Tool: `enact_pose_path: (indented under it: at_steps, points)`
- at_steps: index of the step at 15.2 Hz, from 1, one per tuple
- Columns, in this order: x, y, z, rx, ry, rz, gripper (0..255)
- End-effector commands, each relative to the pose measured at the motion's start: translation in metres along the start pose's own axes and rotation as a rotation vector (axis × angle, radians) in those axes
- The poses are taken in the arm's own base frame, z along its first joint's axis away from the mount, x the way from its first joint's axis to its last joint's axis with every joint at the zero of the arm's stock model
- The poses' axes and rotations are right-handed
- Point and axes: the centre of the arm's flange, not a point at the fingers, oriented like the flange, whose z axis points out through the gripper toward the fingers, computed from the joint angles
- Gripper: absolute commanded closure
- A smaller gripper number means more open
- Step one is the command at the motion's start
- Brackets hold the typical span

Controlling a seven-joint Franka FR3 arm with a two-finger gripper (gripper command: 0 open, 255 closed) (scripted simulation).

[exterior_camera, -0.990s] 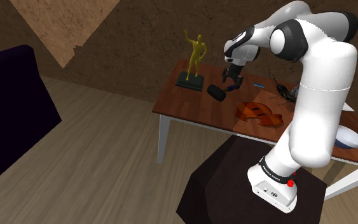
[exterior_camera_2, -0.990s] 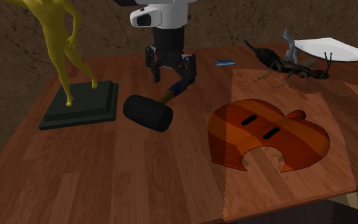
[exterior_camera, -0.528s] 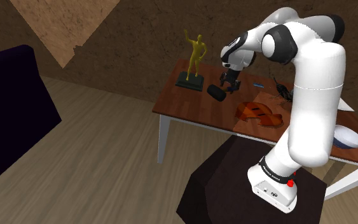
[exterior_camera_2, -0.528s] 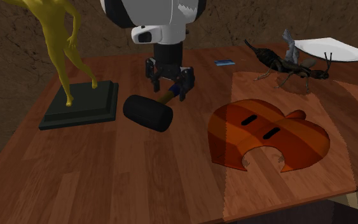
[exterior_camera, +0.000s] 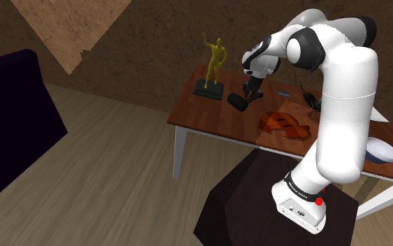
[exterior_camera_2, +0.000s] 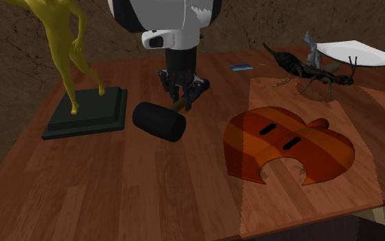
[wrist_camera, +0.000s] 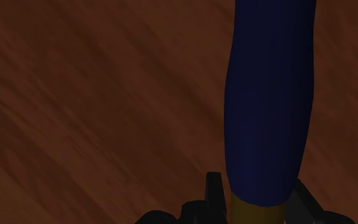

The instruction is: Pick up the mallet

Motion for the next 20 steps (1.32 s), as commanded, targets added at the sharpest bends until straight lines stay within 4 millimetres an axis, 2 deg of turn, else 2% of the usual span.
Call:
enact_pose_path:
  at_steps: [1,3,18,20]
  points:
    - [0.000,0.000,0.001,0.001,0.000,0.000,255]
    - [0.000,0.000,0.001,0.000,-0.001,0.000,255]
    - [0.004,0.000,-0.079,0.000,-0.001,0.000,255]
    - [0.004,0.000,-0.079,0.000,-0.001,0.000,255]
